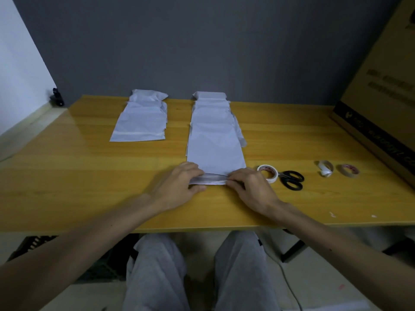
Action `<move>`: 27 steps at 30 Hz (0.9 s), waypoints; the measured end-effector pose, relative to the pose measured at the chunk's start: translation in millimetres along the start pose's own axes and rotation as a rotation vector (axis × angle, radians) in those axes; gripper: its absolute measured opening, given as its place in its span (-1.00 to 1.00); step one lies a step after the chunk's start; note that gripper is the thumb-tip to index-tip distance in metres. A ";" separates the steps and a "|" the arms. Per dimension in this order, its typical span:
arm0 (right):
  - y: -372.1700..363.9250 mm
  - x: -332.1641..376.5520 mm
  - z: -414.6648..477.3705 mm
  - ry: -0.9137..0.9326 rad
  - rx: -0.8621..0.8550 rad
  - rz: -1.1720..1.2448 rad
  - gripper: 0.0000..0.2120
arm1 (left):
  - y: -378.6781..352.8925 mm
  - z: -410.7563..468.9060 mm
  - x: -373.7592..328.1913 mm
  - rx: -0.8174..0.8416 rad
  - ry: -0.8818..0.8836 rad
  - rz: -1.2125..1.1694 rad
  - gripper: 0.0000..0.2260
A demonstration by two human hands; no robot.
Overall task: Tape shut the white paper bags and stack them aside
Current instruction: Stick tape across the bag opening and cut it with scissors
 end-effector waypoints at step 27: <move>24.5 8.3 -13.7 -0.146 0.124 0.143 -0.66 | 15.1 -9.3 -2.8 0.019 0.050 -0.144 -0.73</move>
Point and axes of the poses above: each hand's wrist, its own z-axis towards the middle knuckle, its own y-axis out of the back of the hand, x = y × z, the point moved 2 cm from there along z, towards the middle knuckle, and after that the axes turned 12 degrees about y, right-handed, at the moved point
